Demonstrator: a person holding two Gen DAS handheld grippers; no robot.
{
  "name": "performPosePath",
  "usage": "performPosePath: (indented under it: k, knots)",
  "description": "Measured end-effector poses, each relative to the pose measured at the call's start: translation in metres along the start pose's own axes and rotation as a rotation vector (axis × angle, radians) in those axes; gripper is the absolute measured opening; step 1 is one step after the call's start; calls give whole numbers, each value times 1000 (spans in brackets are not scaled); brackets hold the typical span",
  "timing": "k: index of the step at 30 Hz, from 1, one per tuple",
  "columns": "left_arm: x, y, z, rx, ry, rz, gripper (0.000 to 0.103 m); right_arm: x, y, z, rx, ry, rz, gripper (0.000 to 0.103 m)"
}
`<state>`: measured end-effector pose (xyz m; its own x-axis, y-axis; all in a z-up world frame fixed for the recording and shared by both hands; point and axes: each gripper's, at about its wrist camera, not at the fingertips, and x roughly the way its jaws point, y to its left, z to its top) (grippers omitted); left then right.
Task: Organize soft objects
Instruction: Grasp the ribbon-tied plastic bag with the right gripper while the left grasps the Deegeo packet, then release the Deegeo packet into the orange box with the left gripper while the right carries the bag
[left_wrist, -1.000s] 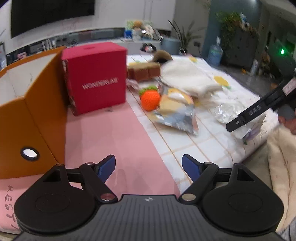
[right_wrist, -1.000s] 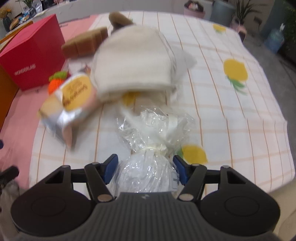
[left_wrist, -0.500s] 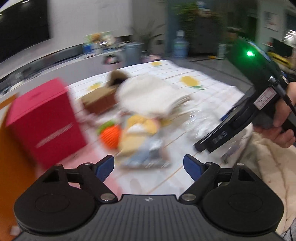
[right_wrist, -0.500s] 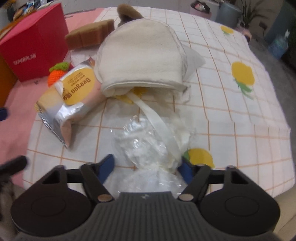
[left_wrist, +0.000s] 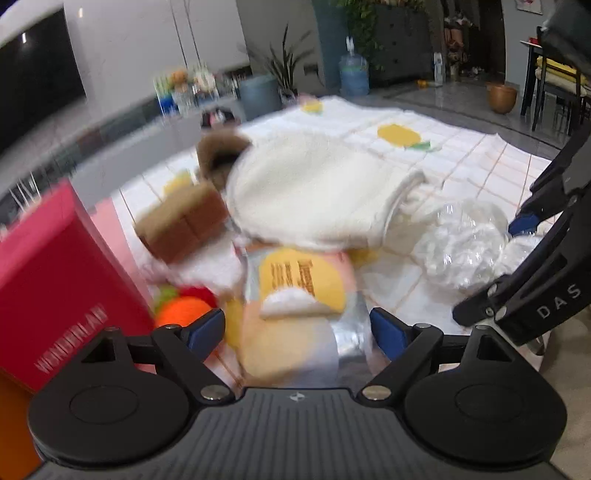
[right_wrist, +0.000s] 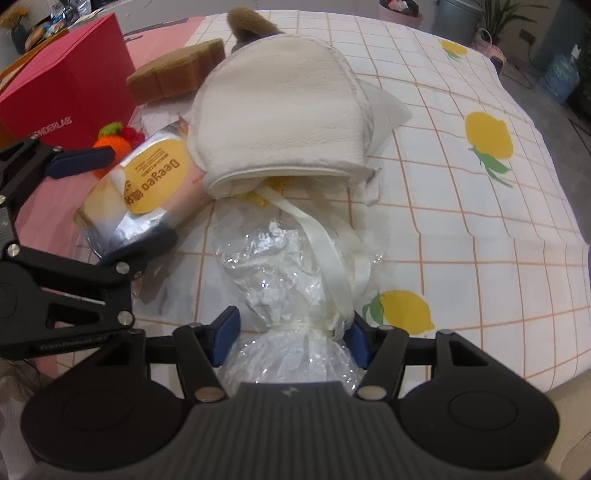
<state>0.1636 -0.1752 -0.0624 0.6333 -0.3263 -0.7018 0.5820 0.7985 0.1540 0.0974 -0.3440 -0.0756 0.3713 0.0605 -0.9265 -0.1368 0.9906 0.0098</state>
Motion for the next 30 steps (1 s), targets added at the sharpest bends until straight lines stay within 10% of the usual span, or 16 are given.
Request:
performPosePath:
  k: [11, 24, 30]
  knots:
    - [-16, 7, -21, -96, -25, -30, 77, -1, 0, -2, -6, -9, 1, 61]
    - [-50, -10, -48, 117, -71, 62, 99, -3, 8, -3, -26, -7, -2, 61]
    - [-31, -4, -35, 45, -20, 41, 99, -3, 6, -3, -27, -8, 8, 62]
